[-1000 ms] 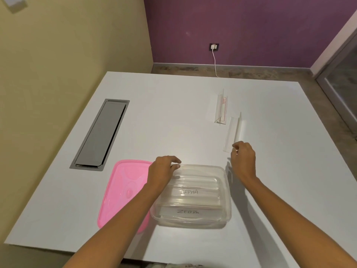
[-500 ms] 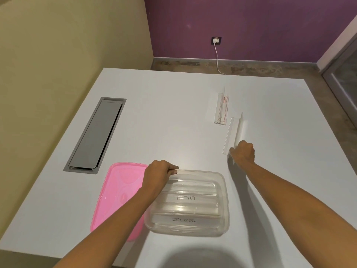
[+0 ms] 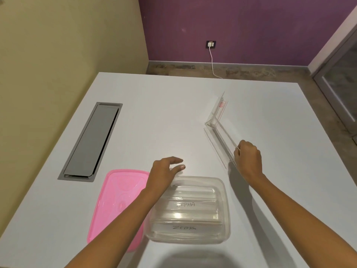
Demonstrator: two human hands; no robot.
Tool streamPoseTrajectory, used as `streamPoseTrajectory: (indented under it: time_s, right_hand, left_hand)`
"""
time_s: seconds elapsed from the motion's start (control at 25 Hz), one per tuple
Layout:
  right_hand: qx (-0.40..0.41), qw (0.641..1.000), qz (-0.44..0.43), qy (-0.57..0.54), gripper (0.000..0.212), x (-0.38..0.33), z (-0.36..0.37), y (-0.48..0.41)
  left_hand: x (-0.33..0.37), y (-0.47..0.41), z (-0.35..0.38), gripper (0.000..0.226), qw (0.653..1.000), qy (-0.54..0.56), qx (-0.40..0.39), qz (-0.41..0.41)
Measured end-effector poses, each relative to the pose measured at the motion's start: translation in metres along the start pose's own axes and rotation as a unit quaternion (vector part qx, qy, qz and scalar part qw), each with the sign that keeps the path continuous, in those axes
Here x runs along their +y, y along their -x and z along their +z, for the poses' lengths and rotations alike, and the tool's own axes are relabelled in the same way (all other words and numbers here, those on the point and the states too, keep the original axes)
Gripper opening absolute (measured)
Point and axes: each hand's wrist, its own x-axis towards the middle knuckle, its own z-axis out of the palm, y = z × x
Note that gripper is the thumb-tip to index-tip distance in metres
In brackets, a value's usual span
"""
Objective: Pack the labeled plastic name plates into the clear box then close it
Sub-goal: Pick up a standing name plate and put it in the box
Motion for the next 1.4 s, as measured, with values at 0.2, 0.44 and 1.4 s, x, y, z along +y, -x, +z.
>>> streamPoseTrajectory:
  time_s: [0.2,0.44,1.4]
  right_hand:
    - [0.106,0.986,-0.124,-0.039,0.008,-0.015,-0.033,0.031]
    - [0.18,0.959,-0.203,-0.082,0.005,-0.024,-0.051,0.061]
    - [-0.253,0.934,-0.219,-0.121,0.062,-0.062,-0.085,0.1]
  left_hand:
    - [0.028,-0.017,-0.027,0.03,0.978,0.195,0.007,-0.071]
    - [0.039,-0.012,-0.06,0.054,0.927,0.346,-0.051,-0.136]
    - [0.023,0.068,-0.05,0.011,0.95,0.297,0.081,-0.059]
